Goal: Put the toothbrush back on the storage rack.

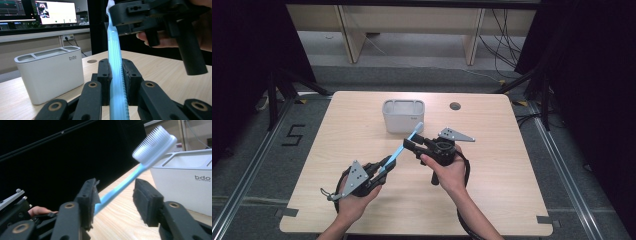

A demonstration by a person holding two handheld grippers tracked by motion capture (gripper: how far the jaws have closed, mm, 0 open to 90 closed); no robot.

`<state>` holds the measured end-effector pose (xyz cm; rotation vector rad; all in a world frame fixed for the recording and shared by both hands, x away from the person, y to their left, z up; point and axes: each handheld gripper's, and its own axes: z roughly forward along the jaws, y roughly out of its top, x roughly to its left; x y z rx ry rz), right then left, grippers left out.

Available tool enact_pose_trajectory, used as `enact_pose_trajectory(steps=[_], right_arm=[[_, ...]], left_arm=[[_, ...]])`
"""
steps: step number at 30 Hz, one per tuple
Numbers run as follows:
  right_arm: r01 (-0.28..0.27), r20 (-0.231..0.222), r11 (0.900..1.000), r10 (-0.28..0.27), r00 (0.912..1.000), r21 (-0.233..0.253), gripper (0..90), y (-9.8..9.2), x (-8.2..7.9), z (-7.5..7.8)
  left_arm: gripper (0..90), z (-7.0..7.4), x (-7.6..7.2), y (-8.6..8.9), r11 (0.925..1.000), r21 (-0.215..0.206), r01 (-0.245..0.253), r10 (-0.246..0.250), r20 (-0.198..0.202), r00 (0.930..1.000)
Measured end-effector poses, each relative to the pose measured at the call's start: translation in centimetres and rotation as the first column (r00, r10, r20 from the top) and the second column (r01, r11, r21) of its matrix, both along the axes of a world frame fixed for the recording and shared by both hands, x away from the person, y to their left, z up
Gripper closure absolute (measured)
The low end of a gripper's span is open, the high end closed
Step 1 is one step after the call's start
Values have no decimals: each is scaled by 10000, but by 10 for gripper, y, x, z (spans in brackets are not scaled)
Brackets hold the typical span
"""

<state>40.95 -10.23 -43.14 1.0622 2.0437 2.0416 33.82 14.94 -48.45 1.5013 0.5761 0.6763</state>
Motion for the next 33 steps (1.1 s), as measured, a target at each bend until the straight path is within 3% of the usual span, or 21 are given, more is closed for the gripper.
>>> enact_pose_trajectory(steps=[1, 3, 4, 5, 6, 7, 8, 9, 10, 11, 15, 16, 20, 21, 25, 27, 33], right_arm=[[27, 131, 10000, -26, 9999, -91, 657, -1, 1, 0], [33, 108, 10000, -33, 9999, -33, 676, -2, 0, 1], [-19, -36, 9997, 20, 10000, 255, 718, -3, 1, 0], [-180, -219, 9961, 200, 9996, 863, 787, -5, 0, 1], [-180, -219, 9961, 200, 9996, 863, 787, -5, 0, 1], [-226, -252, 9950, 252, 9994, 971, 842, -5, 0, 2], [-271, -44, 9956, 277, 9996, 899, 856, -5, -1, 4], [-73, 294, 9995, 64, 9995, 301, 865, -5, -2, 6], [-238, 145, 9993, 234, 9996, 294, 866, -6, -3, 9], [-238, 145, 9993, 234, 9996, 294, 866, -6, -3, 9], [47, 847, 9958, 31, 9964, -919, 866, -8, -5, 16], [107, 1073, 9905, 41, 9942, -1372, 866, -8, -7, 19], [325, 1753, 9725, 87, 9845, -2307, 866, -6, -12, 24], [361, 1951, 9617, 183, 9806, -2716, 865, -4, -14, 26], [442, 2204, 9502, 262, 9751, -3086, 865, 1, -18, 28], [612, 2432, 9370, 259, 9696, -3440, 865, 3, -21, 29], [633, 2522, 9322, 307, 9672, -3564, 865, 6, -23, 26]], left_arm=[[779, 0, 0, -1, 10000, 3, 23, -23, -26, 10000], [778, -1, 0, -3, 10000, 7, 43, -43, -129, 9999], [776, -2, 0, -4, 10000, 51, 77, -76, -211, 9997], [772, -3, 1, -5, 9998, 152, 126, -122, -283, 9995], [772, -4, 1, -7, 9995, 308, 111, -100, -349, 9993], [763, -5, 2, -8, 9986, 491, 182, -156, -520, 9985], [722, -6, 3, -10, 9974, 651, 308, -261, -708, 9971], [673, -7, 3, -11, 9972, 684, 311, -252, -847, 9961], [583, -6, 3, -12, 9964, 796, 296, -225, -881, 9959], [583, -6, 2, -13, 9946, 984, 345, -249, -974, 9949], [504, -1, 0, -11, 9938, 1037, 395, -275, -1146, 9930], [500, 1, 0, -11, 9934, 1079, 395, -265, -1192, 9925], [485, 9, 2, -14, 9927, 1108, 470, -326, -1279, 9913], [464, 11, 4, -17, 9933, 1009, 560, -437, -1203, 9918], [430, 18, 8, -27, 9839, 1609, 782, -512, -1652, 9849], [434, 21, 11, -33, 9804, 1788, 829, -529, -1662, 9847], [534, 27, 20, -44, 9857, 1595, 537, -277, -1606, 9866]])
